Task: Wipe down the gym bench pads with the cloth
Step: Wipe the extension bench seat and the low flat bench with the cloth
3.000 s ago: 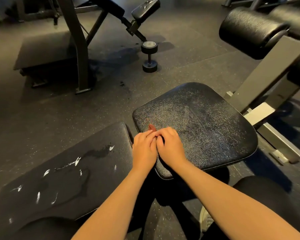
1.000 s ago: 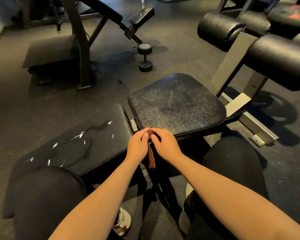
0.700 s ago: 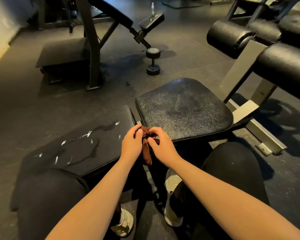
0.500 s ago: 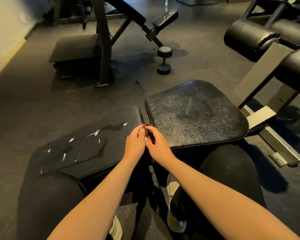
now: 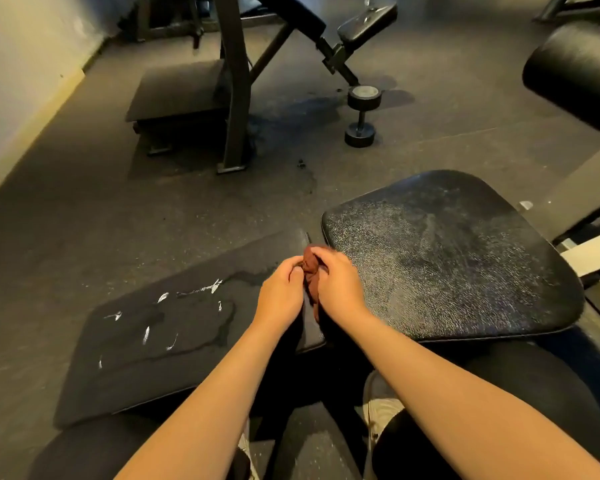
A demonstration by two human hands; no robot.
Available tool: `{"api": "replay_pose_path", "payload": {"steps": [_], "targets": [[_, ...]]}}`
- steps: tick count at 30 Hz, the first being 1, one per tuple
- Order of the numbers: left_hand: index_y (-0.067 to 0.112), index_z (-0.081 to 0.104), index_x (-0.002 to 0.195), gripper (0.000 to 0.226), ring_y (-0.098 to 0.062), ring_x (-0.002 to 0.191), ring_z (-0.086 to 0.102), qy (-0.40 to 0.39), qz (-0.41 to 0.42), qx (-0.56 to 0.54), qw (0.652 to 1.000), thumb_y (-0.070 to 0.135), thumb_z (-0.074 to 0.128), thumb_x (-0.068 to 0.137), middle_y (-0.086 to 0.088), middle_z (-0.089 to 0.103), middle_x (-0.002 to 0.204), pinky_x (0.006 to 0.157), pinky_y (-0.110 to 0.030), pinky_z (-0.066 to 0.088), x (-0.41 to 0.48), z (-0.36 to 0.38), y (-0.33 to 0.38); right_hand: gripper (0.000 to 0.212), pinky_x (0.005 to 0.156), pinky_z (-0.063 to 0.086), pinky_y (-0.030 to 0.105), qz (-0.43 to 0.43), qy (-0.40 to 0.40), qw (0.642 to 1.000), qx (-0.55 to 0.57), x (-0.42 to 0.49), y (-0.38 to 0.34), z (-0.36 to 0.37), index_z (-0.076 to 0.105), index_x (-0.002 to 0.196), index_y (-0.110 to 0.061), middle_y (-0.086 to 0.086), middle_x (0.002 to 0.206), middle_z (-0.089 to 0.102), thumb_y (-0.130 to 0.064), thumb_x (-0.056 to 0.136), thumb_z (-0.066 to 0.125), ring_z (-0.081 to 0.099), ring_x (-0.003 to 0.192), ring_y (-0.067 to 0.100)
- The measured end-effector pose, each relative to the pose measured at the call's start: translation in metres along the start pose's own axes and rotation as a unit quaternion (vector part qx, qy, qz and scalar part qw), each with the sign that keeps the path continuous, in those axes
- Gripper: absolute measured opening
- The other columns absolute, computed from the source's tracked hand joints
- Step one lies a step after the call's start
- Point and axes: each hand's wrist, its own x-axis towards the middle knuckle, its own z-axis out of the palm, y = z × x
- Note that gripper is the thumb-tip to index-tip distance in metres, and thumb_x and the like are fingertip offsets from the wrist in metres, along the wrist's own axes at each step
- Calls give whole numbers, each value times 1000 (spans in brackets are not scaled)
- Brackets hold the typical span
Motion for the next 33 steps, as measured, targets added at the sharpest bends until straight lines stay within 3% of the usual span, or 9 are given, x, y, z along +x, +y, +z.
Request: {"api": "replay_pose_path", "payload": {"steps": [4, 7, 9, 12, 15, 21, 27, 30, 33], "targets": [[22, 55, 143, 43, -27, 134, 42, 9, 16, 85, 996, 26, 32, 107, -5, 59, 140, 108, -37, 37, 27, -12, -7, 48, 89, 46, 35, -44, 1, 998, -52, 44, 5, 7, 67, 126, -22, 7, 119, 60, 3, 87, 52, 55, 109, 29], [23, 55, 142, 46, -33, 132, 45, 8, 15, 119, 993, 33, 29, 105, -10, 63, 131, 108, -47, 40, 43, -18, -20, 39, 96, 45, 41, -39, -59, 991, -110, 63, 13, 26, 61, 134, -18, 11, 130, 56, -12, 97, 49, 49, 118, 33], [26, 54, 142, 45, -26, 137, 40, 8, 9, 165, 986, 35, 30, 106, -1, 59, 137, 112, -46, 30, 46, -15, -24, 42, 102, 41, 41, -37, -86, 982, -166, 58, 16, 37, 50, 143, -15, 12, 139, 50, -26, 103, 45, 45, 122, 35], [30, 53, 143, 43, -11, 144, 29, 2, 0, 219, 976, 33, 29, 108, 8, 53, 143, 113, -44, 12, 42, -6, -26, 51, 98, 42, 42, -54, -80, 970, -222, 40, 21, 42, 37, 151, -16, 12, 142, 46, -29, 103, 46, 45, 121, 34], [31, 56, 139, 41, -10, 136, 43, 6, 7, 211, 977, 32, 30, 107, 10, 56, 141, 115, -47, 12, 40, -4, -30, 45, 94, 48, 43, -50, -60, 974, -210, 23, 24, 37, 45, 146, -18, 10, 137, 49, -25, 101, 48, 47, 116, 32], [31, 60, 135, 43, -6, 132, 47, 16, 17, 209, 978, 31, 28, 108, 13, 58, 140, 117, -45, 9, 46, -4, -34, 30, 91, 49, 43, -81, -56, 977, -189, 17, 29, 21, 62, 125, -18, 5, 121, 58, -18, 96, 53, 51, 110, 30], [29, 56, 141, 47, -9, 127, 50, 12, 10, 207, 978, 33, 23, 108, 7, 61, 136, 118, -44, 10, 53, -9, -29, 42, 114, 35, 42, -82, -83, 983, -143, 74, 27, 48, 53, 143, -16, 10, 157, 34, -24, 101, 52, 31, 141, 29], [30, 58, 138, 47, -10, 121, 52, 16, 16, 202, 979, 30, 23, 107, 7, 63, 129, 116, -44, 17, 55, -8, -27, 43, 105, 44, 42, -110, -99, 969, -199, 71, 25, 54, 48, 146, -22, 5, 140, 47, -31, 104, 46, 35, 138, 25], [36, 64, 115, 43, -9, 110, 54, 15, 21, 199, 980, 30, 22, 105, 11, 66, 112, 115, -48, 19, 51, -6, -30, 30, 86, 53, 45, -138, -34, 974, -178, 53, 26, 49, 64, 127, -21, 4, 116, 58, -23, 99, 56, 51, 115, 29]]}}
